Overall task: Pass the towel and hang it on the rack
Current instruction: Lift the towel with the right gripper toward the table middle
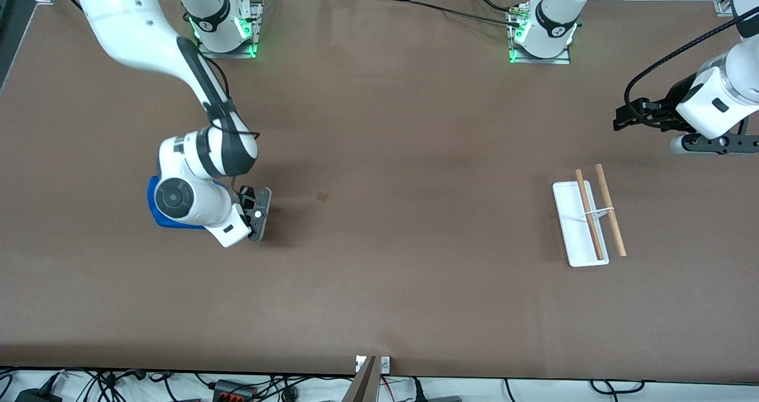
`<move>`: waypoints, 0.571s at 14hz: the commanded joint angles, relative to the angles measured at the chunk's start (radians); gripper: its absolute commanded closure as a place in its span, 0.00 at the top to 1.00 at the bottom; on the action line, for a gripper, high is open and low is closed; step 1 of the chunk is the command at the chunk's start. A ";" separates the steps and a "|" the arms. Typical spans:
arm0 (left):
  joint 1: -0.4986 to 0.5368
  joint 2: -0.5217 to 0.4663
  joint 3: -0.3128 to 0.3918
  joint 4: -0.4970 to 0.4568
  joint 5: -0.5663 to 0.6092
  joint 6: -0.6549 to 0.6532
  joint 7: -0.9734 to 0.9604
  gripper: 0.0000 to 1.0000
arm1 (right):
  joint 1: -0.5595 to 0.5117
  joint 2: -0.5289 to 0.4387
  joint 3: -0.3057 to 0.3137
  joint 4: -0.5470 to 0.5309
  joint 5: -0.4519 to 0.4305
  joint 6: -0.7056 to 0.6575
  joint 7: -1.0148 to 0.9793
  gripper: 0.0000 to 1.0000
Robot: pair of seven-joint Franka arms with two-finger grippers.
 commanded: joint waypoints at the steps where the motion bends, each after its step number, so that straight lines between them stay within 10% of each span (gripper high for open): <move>1: 0.007 0.005 0.000 0.018 -0.019 -0.018 0.027 1.00 | 0.041 -0.097 0.068 0.018 0.007 -0.029 0.140 0.00; 4: 0.009 0.008 0.003 0.018 -0.030 -0.018 0.026 1.00 | 0.035 -0.100 0.212 0.154 0.030 -0.035 0.373 0.00; 8: 0.030 0.049 0.005 0.020 -0.048 -0.009 0.026 1.00 | 0.090 -0.091 0.243 0.313 0.243 -0.023 0.547 0.00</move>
